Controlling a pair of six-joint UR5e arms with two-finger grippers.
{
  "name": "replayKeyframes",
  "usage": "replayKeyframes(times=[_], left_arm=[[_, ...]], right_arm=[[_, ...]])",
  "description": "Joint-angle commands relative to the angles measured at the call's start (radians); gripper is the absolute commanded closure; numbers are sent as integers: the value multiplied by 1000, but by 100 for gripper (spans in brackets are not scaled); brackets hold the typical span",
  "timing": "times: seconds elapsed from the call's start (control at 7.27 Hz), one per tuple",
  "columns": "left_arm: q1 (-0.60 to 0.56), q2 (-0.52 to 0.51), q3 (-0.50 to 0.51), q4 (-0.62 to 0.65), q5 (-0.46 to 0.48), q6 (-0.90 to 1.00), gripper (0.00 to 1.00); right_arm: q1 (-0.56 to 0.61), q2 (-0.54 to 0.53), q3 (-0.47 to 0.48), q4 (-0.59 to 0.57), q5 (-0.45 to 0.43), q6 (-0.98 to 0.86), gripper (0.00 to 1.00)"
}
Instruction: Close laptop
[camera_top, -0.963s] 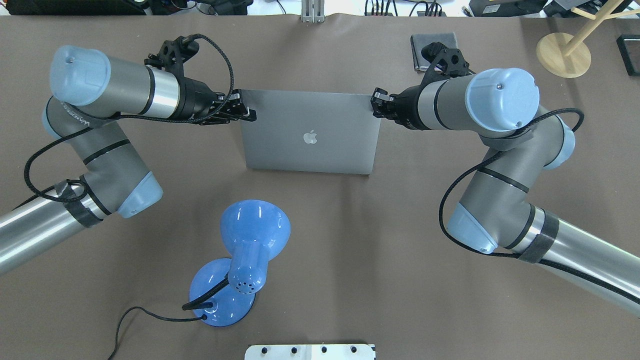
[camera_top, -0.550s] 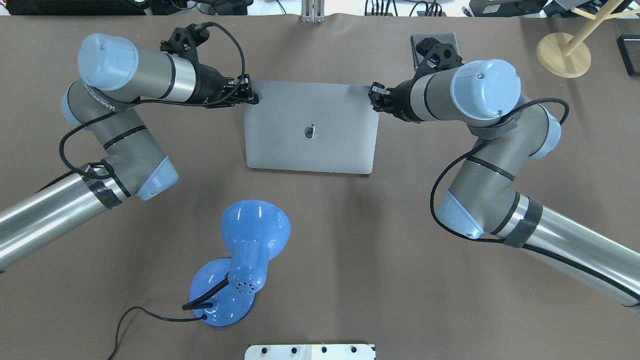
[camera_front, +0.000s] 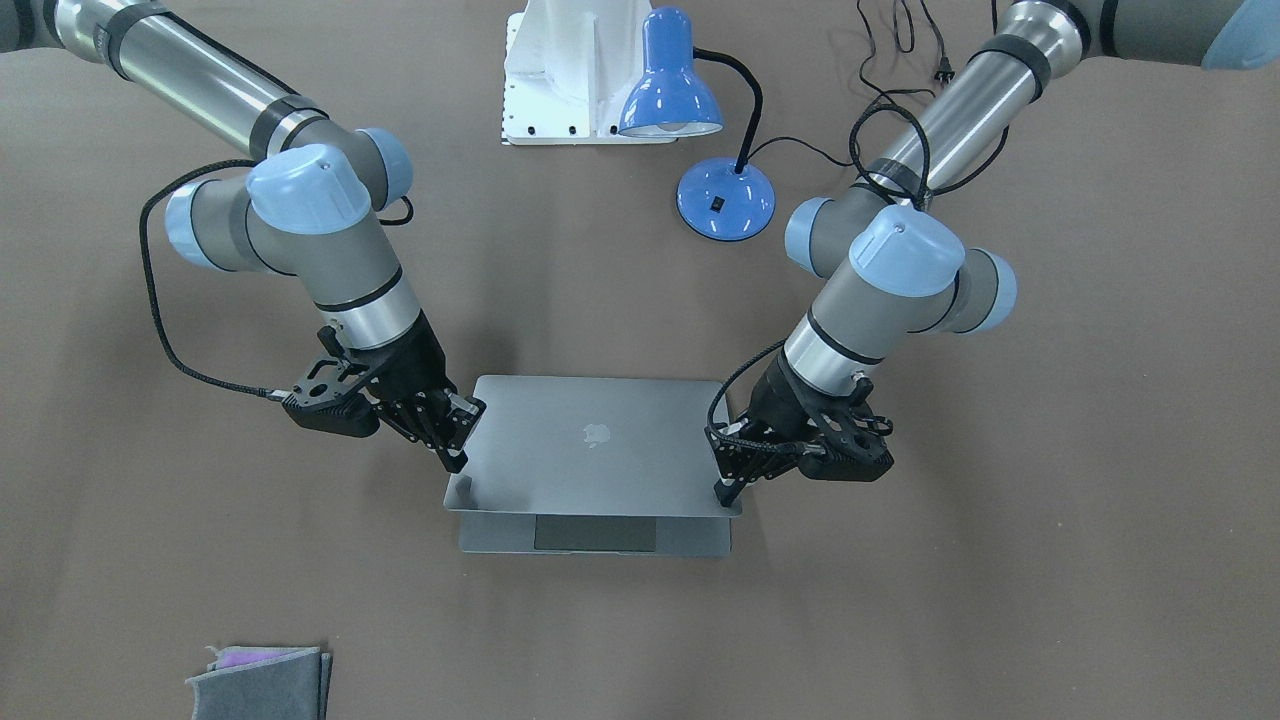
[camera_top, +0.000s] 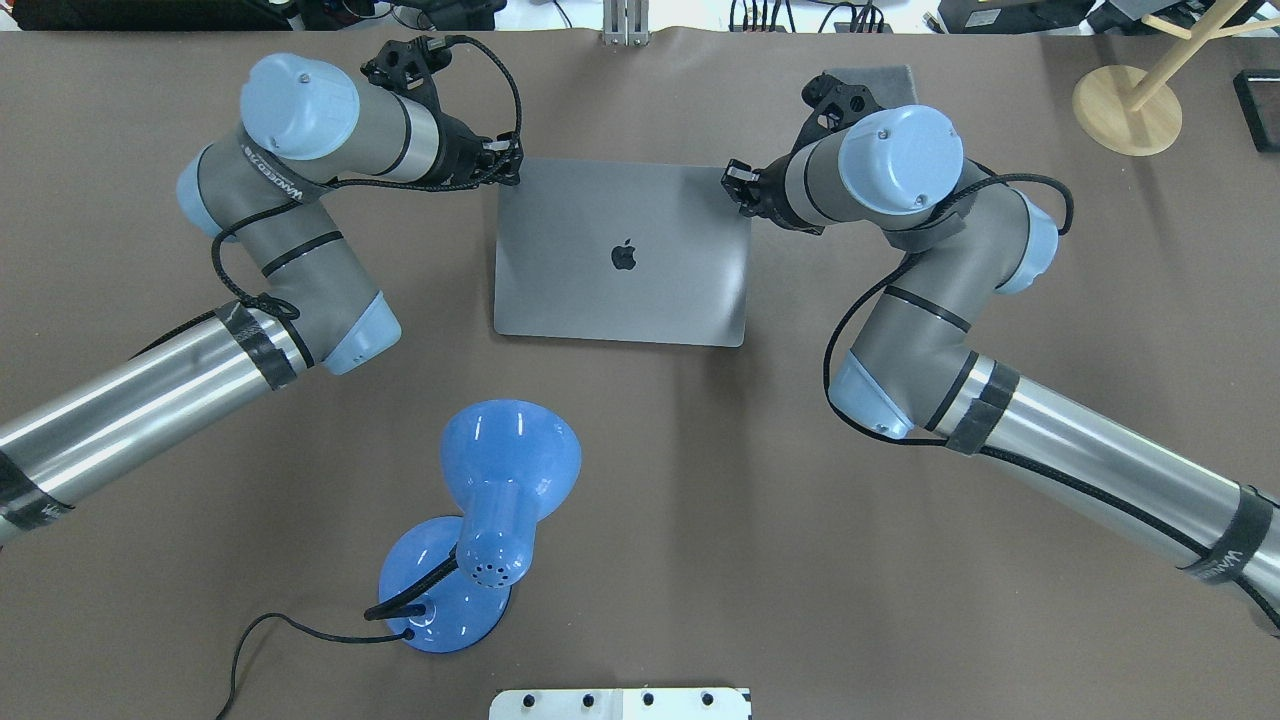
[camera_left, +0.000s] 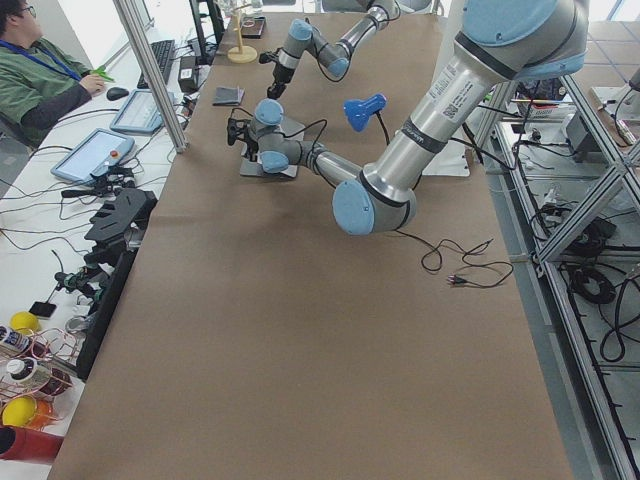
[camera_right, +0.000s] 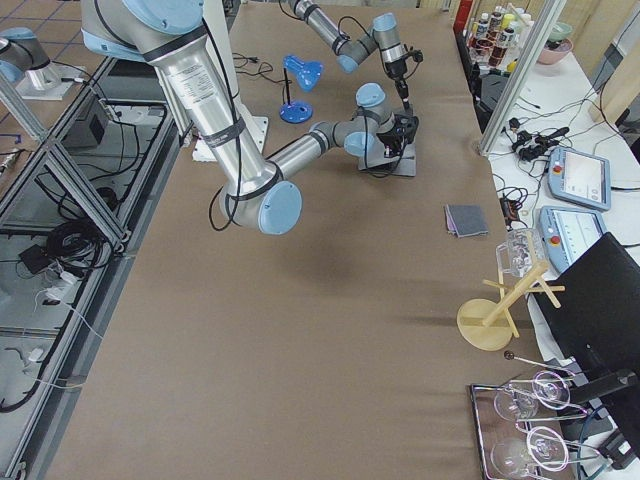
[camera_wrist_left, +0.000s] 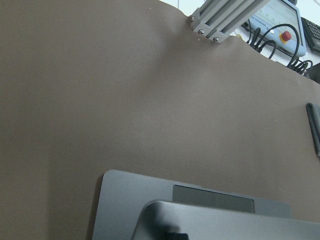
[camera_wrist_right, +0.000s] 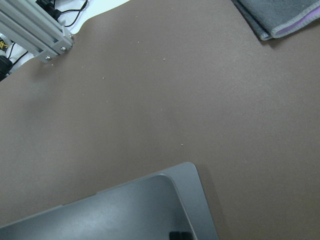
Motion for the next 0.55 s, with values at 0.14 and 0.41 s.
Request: replayKeyframes(times=[0.14,0.41], left_arm=[[30,-31,117,20,94,70,100],[-8,-30,55,33,0,68,100]], right_arm=[[-19,42,-120,0,-39,-4,100],[17,47,-61,-12,4,-24,100]])
